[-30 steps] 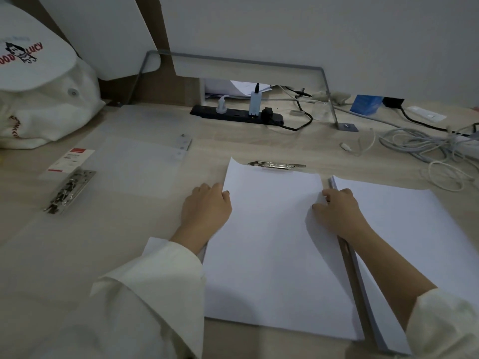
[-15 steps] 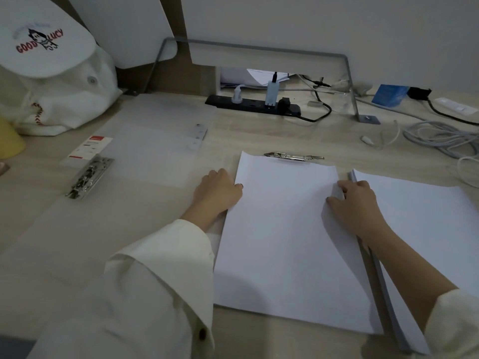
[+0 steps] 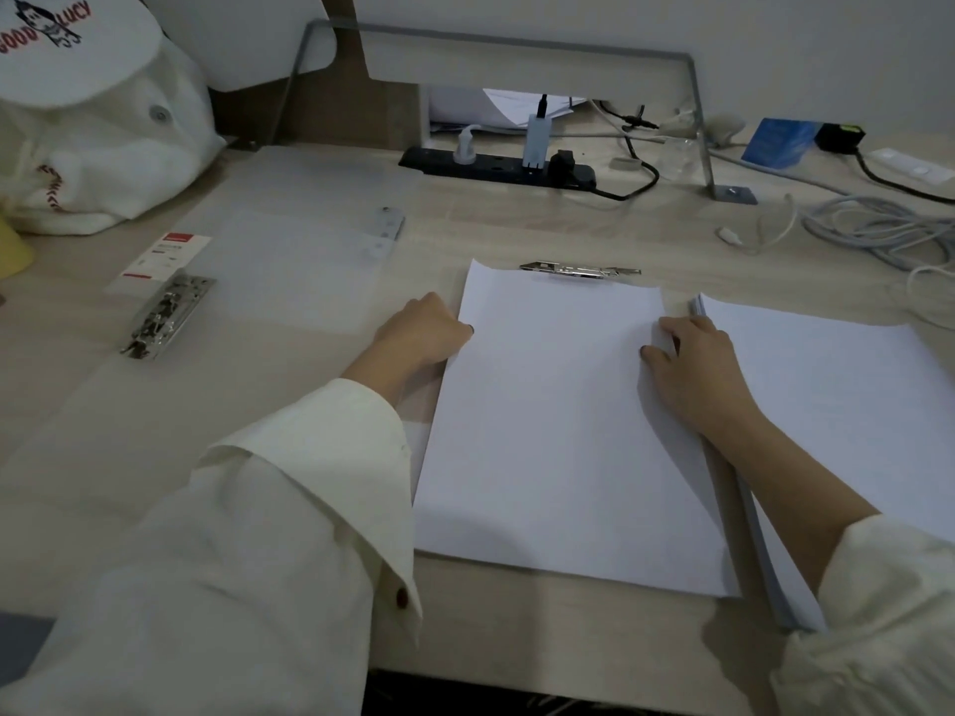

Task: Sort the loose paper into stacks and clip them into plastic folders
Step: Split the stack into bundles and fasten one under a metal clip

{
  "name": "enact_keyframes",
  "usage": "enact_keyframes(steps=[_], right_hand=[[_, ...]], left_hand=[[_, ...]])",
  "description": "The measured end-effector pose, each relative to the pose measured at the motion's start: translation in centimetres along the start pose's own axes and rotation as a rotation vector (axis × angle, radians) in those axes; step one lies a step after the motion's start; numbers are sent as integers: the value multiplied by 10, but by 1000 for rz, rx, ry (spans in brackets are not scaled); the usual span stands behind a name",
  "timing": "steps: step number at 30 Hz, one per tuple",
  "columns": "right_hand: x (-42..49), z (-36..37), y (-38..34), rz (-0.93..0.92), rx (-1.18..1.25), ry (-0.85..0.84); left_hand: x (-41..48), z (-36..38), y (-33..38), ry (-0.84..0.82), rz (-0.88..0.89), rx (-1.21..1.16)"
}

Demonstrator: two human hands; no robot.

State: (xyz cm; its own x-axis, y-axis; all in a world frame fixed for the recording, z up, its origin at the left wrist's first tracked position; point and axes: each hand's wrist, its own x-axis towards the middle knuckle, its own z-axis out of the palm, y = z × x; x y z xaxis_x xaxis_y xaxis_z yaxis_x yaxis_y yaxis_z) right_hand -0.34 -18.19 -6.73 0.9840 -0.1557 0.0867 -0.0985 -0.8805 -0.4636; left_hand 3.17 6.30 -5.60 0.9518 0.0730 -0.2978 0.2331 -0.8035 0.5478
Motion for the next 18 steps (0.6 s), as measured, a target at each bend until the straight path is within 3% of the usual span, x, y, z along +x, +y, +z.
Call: enact_keyframes(steps=[18], right_hand=[[-11, 21, 7, -182, -176, 129]], left_hand=[[-1, 4, -9, 34, 24, 13]])
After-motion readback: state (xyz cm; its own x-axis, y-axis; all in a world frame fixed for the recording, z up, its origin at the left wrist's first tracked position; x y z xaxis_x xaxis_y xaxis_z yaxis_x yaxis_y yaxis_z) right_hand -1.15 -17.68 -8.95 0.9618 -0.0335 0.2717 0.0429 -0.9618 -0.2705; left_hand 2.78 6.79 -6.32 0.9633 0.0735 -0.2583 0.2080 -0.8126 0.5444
